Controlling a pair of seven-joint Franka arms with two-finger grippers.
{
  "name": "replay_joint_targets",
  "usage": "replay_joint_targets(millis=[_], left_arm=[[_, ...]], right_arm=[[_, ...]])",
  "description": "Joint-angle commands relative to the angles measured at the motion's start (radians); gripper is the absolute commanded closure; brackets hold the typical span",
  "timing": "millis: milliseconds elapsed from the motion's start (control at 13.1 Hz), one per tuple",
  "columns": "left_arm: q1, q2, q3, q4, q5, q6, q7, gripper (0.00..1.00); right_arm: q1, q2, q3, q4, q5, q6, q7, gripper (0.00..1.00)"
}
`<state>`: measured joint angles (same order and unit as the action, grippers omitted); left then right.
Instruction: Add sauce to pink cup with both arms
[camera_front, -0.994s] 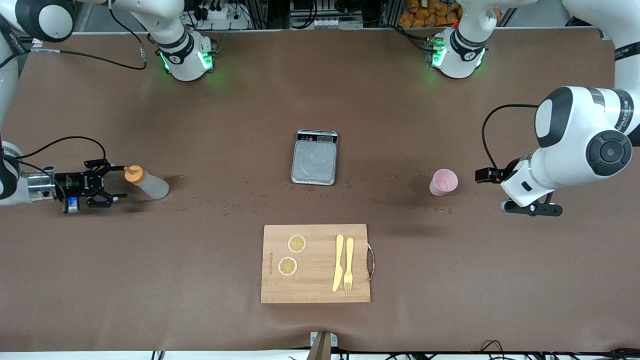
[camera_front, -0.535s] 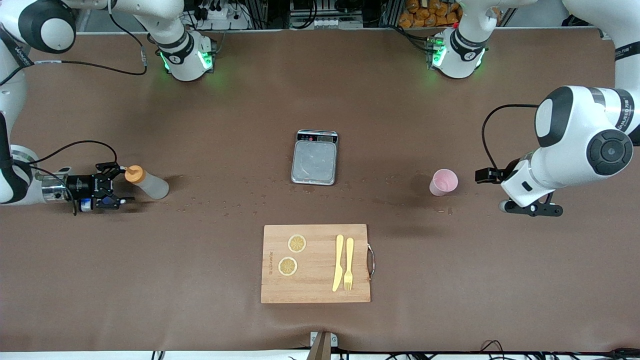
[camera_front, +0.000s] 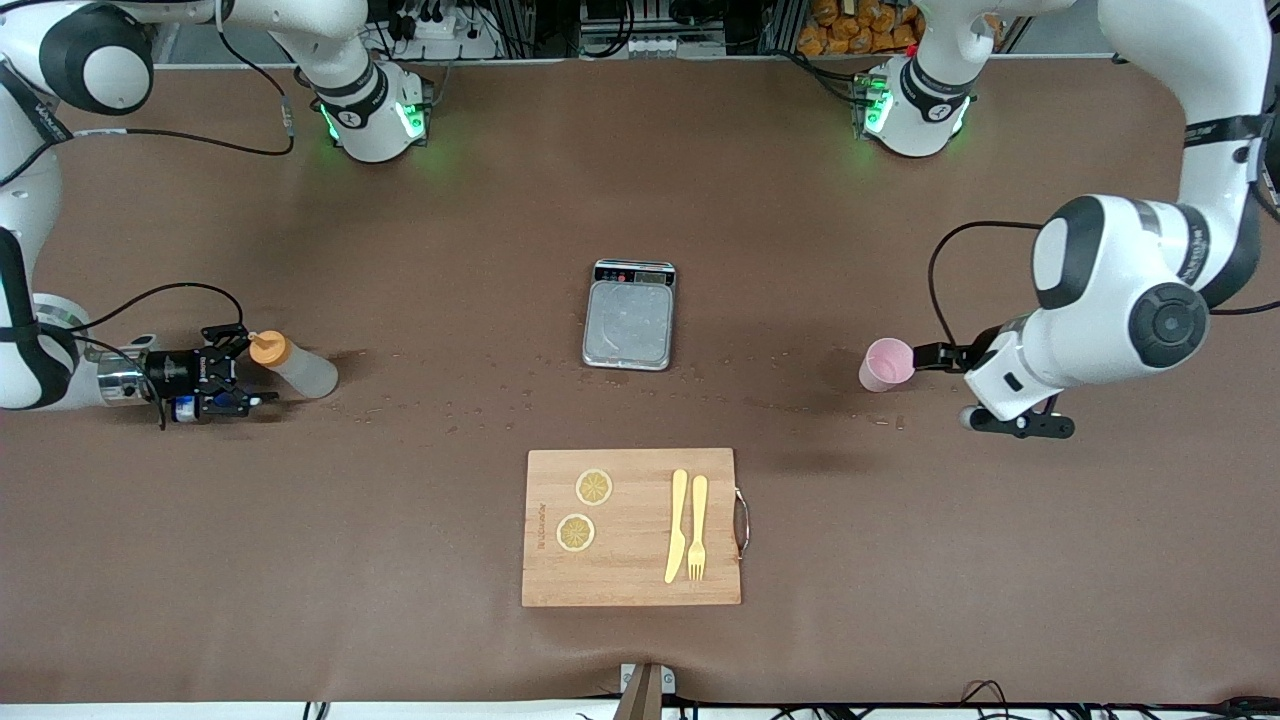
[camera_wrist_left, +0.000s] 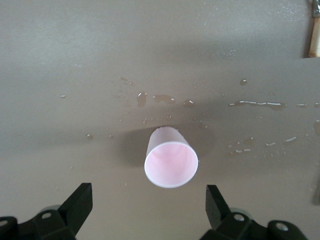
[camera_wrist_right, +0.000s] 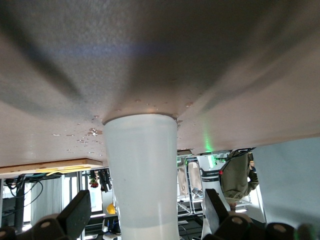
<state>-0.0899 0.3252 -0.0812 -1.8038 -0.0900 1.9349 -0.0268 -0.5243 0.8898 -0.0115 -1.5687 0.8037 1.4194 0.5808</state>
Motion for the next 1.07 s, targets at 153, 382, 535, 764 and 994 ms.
replay_joint_targets(millis=[153,382,535,764,994], left_arm=[[-0.005,0.058,0.001,-0.029,-0.019,0.09,-0.004,0.0],[-0.007,0.07,0.001,-0.031,-0.02,0.091,-0.007,0.0],[-0.007,0.1,0.001,-0.031,-0.028,0.116,-0.028,0.0],[-0.008,0.113,0.001,-0.057,-0.028,0.136,-0.056,0.0],[-0.008,0.114,0.0,-0.11,-0.028,0.187,-0.056,0.0]], right_arm=[[0.026,0.003,0.002,-0.031,0.02,0.019,-0.061,0.0],[0.03,0.003,0.004,-0.047,0.02,0.032,-0.081,0.02],[0.038,0.003,0.004,-0.047,0.02,0.03,-0.082,0.16],[0.035,0.003,0.004,-0.045,0.02,0.023,-0.084,0.42],[0.035,0.003,0.005,-0.045,0.023,0.023,-0.084,0.5]])
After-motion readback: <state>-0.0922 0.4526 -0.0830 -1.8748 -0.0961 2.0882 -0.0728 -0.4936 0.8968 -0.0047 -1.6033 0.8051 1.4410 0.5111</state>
